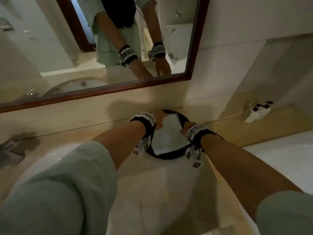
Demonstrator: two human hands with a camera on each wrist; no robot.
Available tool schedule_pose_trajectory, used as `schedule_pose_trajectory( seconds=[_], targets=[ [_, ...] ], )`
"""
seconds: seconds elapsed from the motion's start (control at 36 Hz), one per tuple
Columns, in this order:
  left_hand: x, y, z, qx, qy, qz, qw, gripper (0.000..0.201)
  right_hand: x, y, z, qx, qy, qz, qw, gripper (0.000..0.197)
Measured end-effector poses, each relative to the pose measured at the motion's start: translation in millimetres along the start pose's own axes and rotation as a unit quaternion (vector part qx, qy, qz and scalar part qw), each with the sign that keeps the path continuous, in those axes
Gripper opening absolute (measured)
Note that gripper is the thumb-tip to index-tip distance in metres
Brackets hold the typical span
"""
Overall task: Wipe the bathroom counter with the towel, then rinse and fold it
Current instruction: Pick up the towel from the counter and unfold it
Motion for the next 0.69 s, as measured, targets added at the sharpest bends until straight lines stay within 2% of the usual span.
schedule_pose_trajectory(
  seconds=[0.06, 0.14, 0.33, 0.47, 0.61, 0.69],
  targets=[
    [5.2, -0.9, 6.6, 0.031, -0.005, -0.009, 0.999, 0.069, 4.2, -7.3, 4.8, 0.008, -0.020, -0.016, 1.000, 0.059],
    [19.0, -9.6, 15.1, 0.055, -0.018, -0.022, 0.998, 0.074, 14.7, -20.2, 11.3, 0.034, -0.009, -0.036, 0.999, 0.060],
    [44.0, -30.9, 34.7, 0.168, -0.074, -0.009, 0.983, 0.075, 38.1, -26.6, 11.9, 0.098, -0.025, -0.002, 0.995, 0.085],
    [47.0, -36.7, 47.5, 0.221, -0.134, 0.011, 0.966, 0.067, 43.3, -22.5, 7.3, 0.092, 0.000, -0.002, 0.996, 0.063],
    [41.3, -21.2, 49.9, 0.237, -0.155, 0.060, 0.957, 0.042, 37.1, -26.6, 12.9, 0.150, 0.023, 0.064, 0.986, 0.038],
    [39.8, -16.1, 42.2, 0.201, -0.165, 0.078, 0.962, 0.039, 24.9, -25.3, 14.1, 0.164, 0.039, 0.101, 0.980, 0.033]
  ],
)
Point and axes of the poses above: each hand's wrist, its own x-axis towards the middle knuckle, its own y-axis out of the back of the hand, z = x × y, the point moved 3 cm from there along x, towards the middle knuckle, and after that the axes turned 13 degrees about y, right-handed, at the moved point
